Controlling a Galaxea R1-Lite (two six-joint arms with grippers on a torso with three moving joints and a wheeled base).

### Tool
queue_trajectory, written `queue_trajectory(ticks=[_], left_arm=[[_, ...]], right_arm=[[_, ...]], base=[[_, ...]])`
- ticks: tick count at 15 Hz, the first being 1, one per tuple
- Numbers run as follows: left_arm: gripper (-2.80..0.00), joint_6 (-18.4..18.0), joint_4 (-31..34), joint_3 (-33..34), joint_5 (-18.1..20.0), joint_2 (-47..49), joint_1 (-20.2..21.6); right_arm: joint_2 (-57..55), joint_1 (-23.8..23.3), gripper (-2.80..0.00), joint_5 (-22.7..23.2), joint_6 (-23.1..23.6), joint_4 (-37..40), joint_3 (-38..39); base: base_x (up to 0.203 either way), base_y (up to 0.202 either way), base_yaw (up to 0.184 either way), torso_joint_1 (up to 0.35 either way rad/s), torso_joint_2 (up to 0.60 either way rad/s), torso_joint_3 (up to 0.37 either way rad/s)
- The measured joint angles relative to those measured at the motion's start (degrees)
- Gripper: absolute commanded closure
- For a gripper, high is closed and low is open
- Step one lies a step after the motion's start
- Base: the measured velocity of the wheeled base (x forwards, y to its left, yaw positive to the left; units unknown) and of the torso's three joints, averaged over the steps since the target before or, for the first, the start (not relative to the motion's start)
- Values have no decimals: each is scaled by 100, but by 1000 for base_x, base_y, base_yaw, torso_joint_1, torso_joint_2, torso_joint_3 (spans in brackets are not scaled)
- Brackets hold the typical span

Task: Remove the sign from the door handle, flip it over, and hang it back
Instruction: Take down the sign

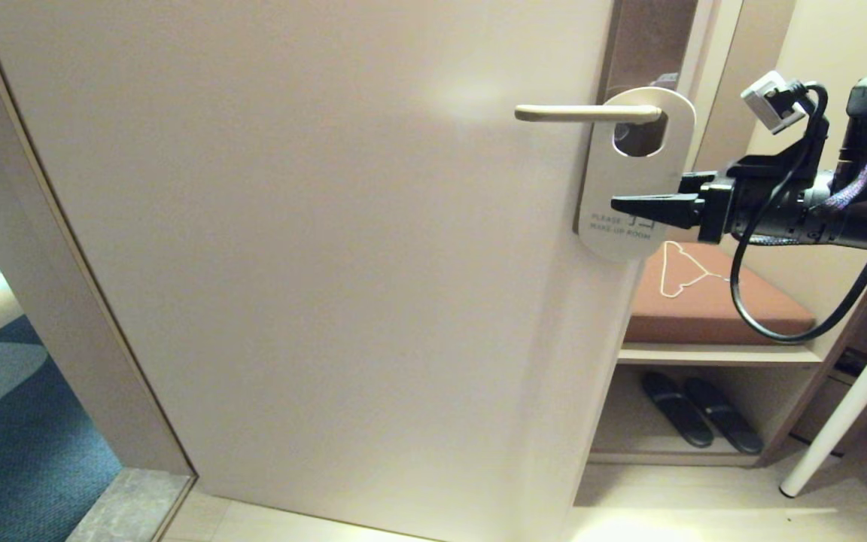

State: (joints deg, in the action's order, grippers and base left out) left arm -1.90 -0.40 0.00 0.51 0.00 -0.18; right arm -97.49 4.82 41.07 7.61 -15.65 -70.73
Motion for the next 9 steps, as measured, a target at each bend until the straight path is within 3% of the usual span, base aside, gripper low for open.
queue_trajectory(ticks=[9], left_arm=[[0,-2,2,0,0,0,0]], right_arm=[[167,6,0,38,13,-2,211]], base=[[0,0,0,0,0,0]])
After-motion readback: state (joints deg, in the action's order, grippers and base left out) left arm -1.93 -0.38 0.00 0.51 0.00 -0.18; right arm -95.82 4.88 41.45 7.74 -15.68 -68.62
